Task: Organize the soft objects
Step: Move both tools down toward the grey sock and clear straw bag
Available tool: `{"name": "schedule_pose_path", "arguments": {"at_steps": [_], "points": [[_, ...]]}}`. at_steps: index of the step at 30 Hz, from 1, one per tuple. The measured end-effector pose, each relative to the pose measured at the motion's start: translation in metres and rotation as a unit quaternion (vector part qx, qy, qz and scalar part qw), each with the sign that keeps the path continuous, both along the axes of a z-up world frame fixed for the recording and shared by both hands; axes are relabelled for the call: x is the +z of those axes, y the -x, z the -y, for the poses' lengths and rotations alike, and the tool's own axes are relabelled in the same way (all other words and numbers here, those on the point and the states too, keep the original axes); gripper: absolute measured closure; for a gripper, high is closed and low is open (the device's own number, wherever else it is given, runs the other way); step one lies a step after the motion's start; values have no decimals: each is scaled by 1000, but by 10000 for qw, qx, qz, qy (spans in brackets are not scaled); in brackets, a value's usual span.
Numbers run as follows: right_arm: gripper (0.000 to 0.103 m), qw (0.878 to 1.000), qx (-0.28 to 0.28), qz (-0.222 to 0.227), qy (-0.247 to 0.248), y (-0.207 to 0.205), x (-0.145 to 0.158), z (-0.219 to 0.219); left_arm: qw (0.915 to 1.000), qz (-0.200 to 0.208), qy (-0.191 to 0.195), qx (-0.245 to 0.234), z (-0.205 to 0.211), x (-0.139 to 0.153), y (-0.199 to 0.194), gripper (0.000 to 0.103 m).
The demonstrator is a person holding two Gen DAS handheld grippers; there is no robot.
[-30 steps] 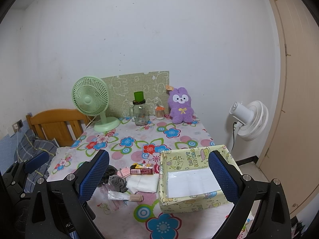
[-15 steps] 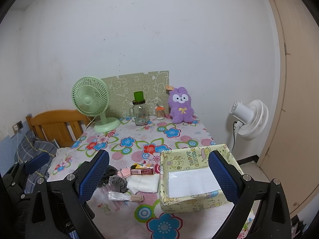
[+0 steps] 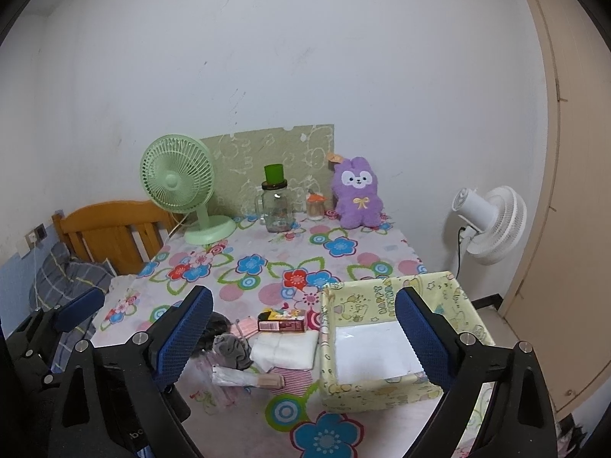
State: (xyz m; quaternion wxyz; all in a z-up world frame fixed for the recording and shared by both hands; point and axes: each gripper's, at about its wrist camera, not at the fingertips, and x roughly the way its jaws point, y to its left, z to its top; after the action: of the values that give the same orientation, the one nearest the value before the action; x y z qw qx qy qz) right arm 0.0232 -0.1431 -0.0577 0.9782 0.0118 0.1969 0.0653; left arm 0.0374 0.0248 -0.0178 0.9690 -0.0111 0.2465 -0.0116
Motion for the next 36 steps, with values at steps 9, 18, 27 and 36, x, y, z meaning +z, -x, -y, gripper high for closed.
{"name": "schedule_pose_path", "arguments": {"at_steps": [9,18,27,36], "points": [[7,9997,116,-182,-100,-21,-21,-11,9997,-204,66,66,-14,-22,-13,14],[10,9986,247,-462,-121,-42,-45,-28,9985,-507,70,171,-27,-46,-29,14],[12,9969,380,-686,-82,-56,-68,-46,9960,-833,128,288,-40,-72,-42,15],[15,9944,583,-872,133,-65,-91,-66,9928,-1141,184,316,-47,-98,-46,18]]}}
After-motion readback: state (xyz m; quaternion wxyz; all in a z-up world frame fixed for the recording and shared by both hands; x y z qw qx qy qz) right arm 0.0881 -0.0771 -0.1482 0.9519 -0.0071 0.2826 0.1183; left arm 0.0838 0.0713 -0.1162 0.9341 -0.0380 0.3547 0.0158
